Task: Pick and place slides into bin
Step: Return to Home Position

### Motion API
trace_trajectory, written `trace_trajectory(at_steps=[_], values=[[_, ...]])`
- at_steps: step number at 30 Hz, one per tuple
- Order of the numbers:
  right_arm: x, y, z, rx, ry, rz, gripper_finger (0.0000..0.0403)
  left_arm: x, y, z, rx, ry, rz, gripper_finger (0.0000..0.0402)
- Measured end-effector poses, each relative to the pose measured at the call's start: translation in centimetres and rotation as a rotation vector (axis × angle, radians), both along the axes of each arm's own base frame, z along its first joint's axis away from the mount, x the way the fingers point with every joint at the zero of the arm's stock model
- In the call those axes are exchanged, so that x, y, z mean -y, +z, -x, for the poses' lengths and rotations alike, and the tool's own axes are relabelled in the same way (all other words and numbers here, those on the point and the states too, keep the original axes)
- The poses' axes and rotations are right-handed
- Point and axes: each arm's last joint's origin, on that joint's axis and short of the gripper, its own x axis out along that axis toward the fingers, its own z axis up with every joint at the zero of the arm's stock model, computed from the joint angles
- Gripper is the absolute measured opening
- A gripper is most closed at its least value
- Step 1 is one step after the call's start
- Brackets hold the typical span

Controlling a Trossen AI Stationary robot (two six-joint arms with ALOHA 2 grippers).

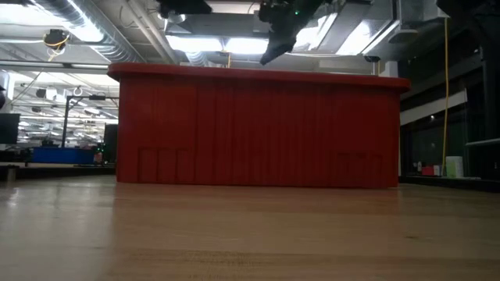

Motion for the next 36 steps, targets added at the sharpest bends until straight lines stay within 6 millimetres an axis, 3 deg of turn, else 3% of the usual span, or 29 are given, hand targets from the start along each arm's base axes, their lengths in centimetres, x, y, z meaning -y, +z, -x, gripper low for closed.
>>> trace_trajectory(at_steps=[5,14,24,30,36], values=[[-1.0,-0.6,-1.0,0.018,0.004,-0.035,0.0,2.1,-2.9,2.5,0.152,-0.035,-0.045,0.0001],[-5.4,2.6,-3.2,0.279,0.057,-0.015,0.0,4.2,-6.1,8.0,0.269,-0.062,-0.075,0.0001],[-9.8,2.9,-5.0,0.354,0.1,-0.103,0.0,6.6,-10.9,13.1,0.427,-0.131,-0.087,0.0002],[-12.3,1.6,-6.9,0.401,0.135,-0.142,0.0,7.1,-13.3,14.3,0.389,-0.142,0.018,0.0002],[-13.3,-2.1,-9.0,0.474,0.171,-0.167,0.0002,7.1,-13.8,14.0,0.323,-0.179,0.045,0.0001]])
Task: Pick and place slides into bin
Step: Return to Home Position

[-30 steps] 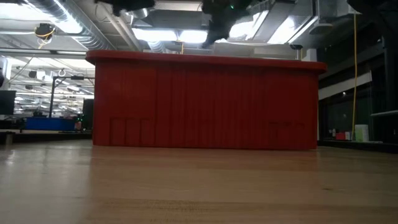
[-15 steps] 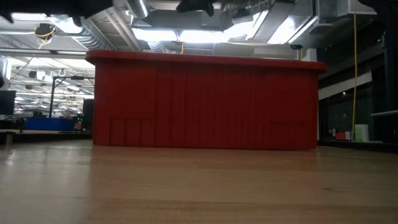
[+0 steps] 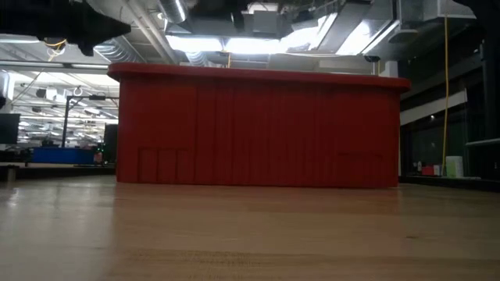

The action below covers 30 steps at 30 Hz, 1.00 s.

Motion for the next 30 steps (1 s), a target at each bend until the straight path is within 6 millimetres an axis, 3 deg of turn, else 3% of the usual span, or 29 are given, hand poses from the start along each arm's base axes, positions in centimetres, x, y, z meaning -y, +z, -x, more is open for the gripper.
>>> trace_trajectory(at_steps=[3,11,19,23,30], values=[[0.1,-1.1,0.2,0.001,0.0,-0.033,0.0003,0.0,-0.4,-0.1,-0.025,0.004,-0.007,0.0002],[-0.3,1.3,4.0,0.044,0.008,0.003,0.0004,-0.5,-2.8,-1.2,0.056,-0.001,-0.061,0.0002],[-0.7,1.1,9.1,0.069,-0.067,0.033,0.0005,-0.7,-4.1,-1.7,0.06,-0.018,-0.066,0.0002],[-1.2,1.5,12.1,0.187,-0.075,0.041,0.0006,-0.7,-4.7,-1.8,0.033,-0.017,-0.063,0.0001],[-2.1,-0.1,17.2,0.235,-0.087,0.002,0.0006,-0.8,-4.8,-1.9,0.034,-0.017,-0.055,0.0002]])
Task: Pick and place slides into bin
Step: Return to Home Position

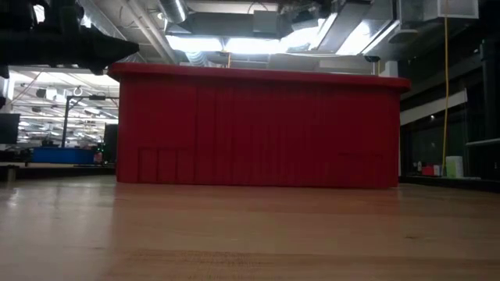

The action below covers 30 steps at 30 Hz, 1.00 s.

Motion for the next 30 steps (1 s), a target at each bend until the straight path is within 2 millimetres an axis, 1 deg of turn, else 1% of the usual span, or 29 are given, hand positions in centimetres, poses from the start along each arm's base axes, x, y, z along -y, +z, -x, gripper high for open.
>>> trace_trajectory(at_steps=[3,6,9,15,20,22,26,30], values=[[-0.3,-0.4,2.1,0.033,0.0,0.005,0.0006,0.0,-0.1,0.0,-0.003,-0.001,-0.005,0.0001],[-0.7,-0.9,3.9,0.054,0.003,0.035,0.0006,-0.1,-0.8,-0.2,-0.023,0.002,0.004,0.0002],[-0.8,-1.5,5.5,0.079,0.001,0.066,0.0006,-0.1,-1.3,-0.3,-0.007,0.001,0.007,0.0002],[-1.0,-1.9,7.5,0.106,-0.009,0.08,0.0006,-0.1,-1.0,-0.3,-0.003,-0.006,-0.071,0.0002],[-1.2,-3.1,8.4,0.071,0.011,0.078,0.0006,-0.1,-1.1,-0.3,-0.014,-0.005,-0.069,0.0002],[-1.4,-4.1,9.1,0.062,0.034,0.07,0.0006,-0.1,-1.2,-0.3,-0.018,-0.008,-0.051,0.0002],[-2.4,-7.8,10.9,0.017,0.105,0.037,0.0006,-0.1,-1.2,-0.3,-0.019,-0.008,-0.051,0.0002],[-3.0,-9.5,13.4,0.084,0.114,0.04,0.0006,-0.1,-1.2,-0.3,-0.019,-0.008,-0.051,0.0002]])
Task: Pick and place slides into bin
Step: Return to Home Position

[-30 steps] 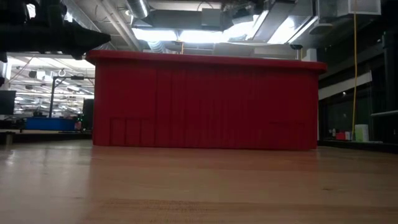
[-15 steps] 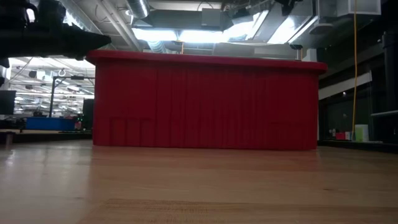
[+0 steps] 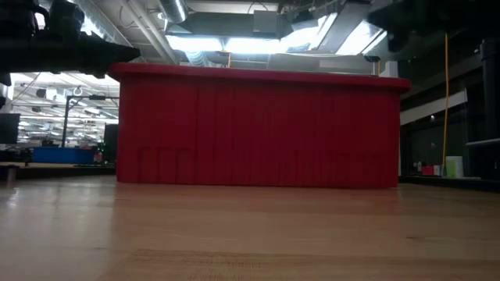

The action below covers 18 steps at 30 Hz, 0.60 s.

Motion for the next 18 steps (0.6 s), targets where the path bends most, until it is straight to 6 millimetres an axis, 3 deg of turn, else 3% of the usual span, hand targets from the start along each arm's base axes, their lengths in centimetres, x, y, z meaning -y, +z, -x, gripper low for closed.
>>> trace_trajectory(at_steps=[11,18], values=[[-1.1,-5.5,4.9,0.142,0.049,-0.067,0.0006,0.0,0.0,0.0,-0.001,0.001,0.001,0.0002],[-1.5,-7.9,5.1,0.13,0.088,-0.067,0.0006,0.0,0.0,0.0,-0.001,0.001,0.001,0.0002]])
